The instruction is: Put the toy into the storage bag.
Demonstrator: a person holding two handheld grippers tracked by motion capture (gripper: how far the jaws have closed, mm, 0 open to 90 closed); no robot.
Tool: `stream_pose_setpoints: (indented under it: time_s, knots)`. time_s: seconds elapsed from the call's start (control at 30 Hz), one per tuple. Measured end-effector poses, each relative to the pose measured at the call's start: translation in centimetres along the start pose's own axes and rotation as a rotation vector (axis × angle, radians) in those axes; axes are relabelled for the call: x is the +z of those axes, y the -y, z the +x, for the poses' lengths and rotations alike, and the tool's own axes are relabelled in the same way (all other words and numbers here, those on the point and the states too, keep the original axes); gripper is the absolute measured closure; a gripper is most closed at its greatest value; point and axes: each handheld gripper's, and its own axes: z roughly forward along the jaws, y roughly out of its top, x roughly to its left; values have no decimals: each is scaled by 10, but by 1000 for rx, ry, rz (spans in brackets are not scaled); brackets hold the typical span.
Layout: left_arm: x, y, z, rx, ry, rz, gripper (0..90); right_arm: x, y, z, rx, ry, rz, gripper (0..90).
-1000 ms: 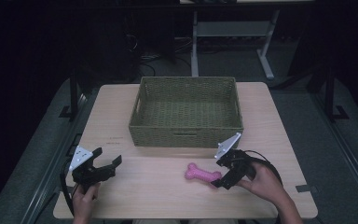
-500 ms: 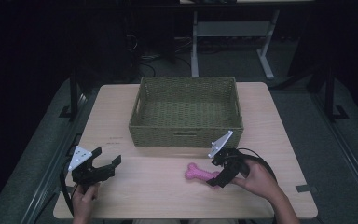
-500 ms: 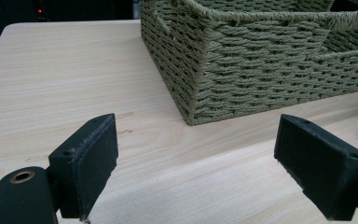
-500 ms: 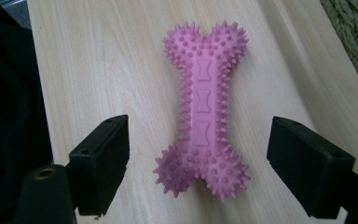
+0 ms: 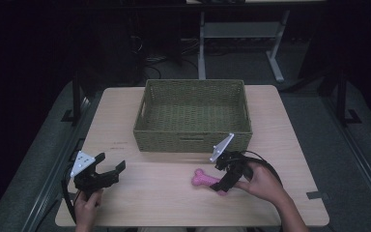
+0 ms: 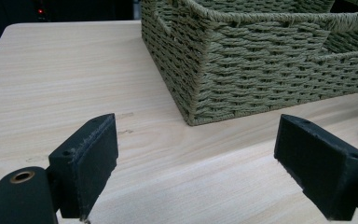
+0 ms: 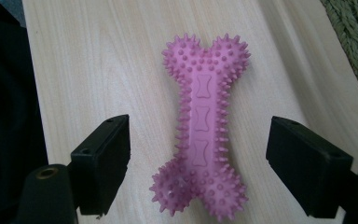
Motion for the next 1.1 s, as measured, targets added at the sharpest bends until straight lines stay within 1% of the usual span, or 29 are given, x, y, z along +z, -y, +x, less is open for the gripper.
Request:
stream_pose_setpoints:
  time_s: [0.17, 0.53, 0.7, 0.73, 1.0, 1.1]
  knots:
    - [0, 0, -1, 0, 0, -1, 130, 3, -1, -1, 3, -1, 6, 218]
    - [0, 0, 0, -1, 2, -1, 130, 12, -3, -6, 20, -5, 38, 242]
    - [0, 0, 0, -4, 3, -3, 130, 16, -4, -7, 13, -5, 52, 276]
    - [0, 0, 0, -4, 3, -2, 130, 17, -4, -7, 15, -3, 60, 294]
    - [-1, 0, 0, -3, 3, -3, 130, 22, -5, -8, 6, -2, 80, 329]
    - [-1, 0, 0, -5, 2, -3, 130, 24, -5, -7, 3, -3, 95, 351]
